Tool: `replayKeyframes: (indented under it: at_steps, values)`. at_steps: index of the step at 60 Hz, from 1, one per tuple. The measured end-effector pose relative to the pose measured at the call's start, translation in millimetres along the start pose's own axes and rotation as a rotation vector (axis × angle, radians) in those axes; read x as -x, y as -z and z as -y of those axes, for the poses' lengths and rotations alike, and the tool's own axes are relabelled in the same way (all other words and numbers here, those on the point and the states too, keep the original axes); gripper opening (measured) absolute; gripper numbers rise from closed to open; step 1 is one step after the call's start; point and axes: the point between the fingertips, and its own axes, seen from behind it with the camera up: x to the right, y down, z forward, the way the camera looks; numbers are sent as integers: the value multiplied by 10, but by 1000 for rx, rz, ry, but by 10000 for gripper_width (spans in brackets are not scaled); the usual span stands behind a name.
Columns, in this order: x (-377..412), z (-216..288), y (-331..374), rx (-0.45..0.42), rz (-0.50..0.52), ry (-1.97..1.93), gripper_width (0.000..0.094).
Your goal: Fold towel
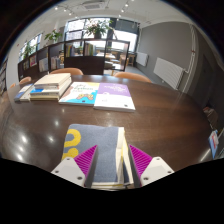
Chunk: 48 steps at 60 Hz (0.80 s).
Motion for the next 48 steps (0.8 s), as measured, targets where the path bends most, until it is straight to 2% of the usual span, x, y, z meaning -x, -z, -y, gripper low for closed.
replayKeyframes:
  at_steps: [13, 30, 43, 48]
  values:
    - [133, 161, 422, -57, 11, -29, 743]
    - [763, 679, 1689, -198, 78, -2, 783]
    - [1189, 520, 2400, -234, 107, -20, 784]
    - [1263, 414, 2600, -244, 86, -25, 783]
